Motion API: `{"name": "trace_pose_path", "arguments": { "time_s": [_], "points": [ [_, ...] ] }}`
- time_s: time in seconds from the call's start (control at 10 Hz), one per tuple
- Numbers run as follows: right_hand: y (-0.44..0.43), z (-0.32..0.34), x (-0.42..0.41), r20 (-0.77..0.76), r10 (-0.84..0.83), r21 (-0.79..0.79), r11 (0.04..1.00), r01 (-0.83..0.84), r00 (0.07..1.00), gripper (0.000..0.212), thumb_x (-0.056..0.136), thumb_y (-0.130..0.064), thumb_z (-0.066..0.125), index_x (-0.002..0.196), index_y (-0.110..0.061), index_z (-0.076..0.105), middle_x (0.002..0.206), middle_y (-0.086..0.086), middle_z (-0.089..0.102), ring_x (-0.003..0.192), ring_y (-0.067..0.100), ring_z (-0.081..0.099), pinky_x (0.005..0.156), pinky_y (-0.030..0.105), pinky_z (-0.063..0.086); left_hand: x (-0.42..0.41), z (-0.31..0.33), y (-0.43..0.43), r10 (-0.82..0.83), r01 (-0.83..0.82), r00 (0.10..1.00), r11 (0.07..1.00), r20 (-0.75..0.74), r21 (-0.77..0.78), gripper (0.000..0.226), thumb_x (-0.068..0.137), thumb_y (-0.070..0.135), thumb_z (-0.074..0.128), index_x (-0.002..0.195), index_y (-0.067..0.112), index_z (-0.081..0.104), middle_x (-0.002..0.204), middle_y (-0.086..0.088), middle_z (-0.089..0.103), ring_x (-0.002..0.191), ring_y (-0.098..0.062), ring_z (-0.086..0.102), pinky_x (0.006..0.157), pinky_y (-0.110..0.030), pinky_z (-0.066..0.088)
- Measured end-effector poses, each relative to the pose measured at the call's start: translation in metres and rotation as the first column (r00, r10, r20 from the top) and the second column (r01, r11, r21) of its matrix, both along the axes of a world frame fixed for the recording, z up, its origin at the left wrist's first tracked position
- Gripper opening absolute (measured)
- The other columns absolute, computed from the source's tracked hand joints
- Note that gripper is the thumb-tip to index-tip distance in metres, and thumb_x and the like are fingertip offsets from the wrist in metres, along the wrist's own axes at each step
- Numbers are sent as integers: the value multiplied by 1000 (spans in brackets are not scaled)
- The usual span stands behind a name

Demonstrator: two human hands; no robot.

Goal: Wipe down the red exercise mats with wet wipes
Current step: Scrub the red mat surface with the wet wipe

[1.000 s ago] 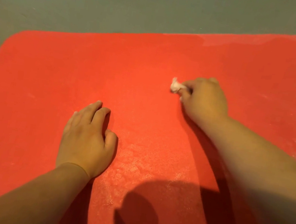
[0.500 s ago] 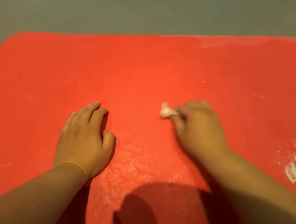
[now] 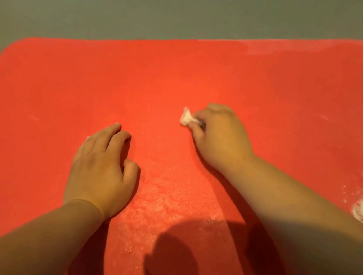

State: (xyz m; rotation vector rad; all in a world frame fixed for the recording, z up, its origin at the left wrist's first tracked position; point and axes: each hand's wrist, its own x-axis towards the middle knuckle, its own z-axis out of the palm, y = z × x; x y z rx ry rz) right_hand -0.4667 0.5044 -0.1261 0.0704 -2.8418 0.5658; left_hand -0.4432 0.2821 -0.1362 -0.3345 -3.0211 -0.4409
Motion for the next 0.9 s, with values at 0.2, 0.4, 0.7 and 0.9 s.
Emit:
{"name": "trace_pose_path", "arguments": {
  "time_s": [0.2,0.4,0.7,0.9],
  "points": [
    [99,9,-22,89,-409,275,886,372,908,24,92,-17,51,97,-1,68,99,27,61,93,40,58,77,42,42,1,1,0,0,0,1000,1000,14,-8,56,77,30,38,128,14,52,145,-7,42,134,-28,36,113,-48,27],
    [-5,5,-28,53,-173,50,984,170,983,44,101,-37,33,101,-8,66,104,14,59,99,31,53,83,37,38,0,1,0,5,-5,1000,1000,-12,1,59,75,33,34,126,12,54,143,-9,45,131,-29,39,111,-50,30],
    [6,3,5,71,95,-7,995,-95,993,33,93,-43,52,97,-15,70,92,9,58,94,29,54,83,35,40,0,0,0,6,-6,1000,1000,2,12,54,76,28,40,126,13,54,144,-8,45,132,-28,38,112,-48,28],
    [4,4,-41,83,-223,-44,973,228,971,19,87,-23,60,102,-16,68,106,10,65,101,28,57,81,32,38,-1,1,0,18,-18,1000,999,11,34,53,77,28,39,127,15,54,144,-5,45,131,-26,38,113,-47,27]
  ]
}}
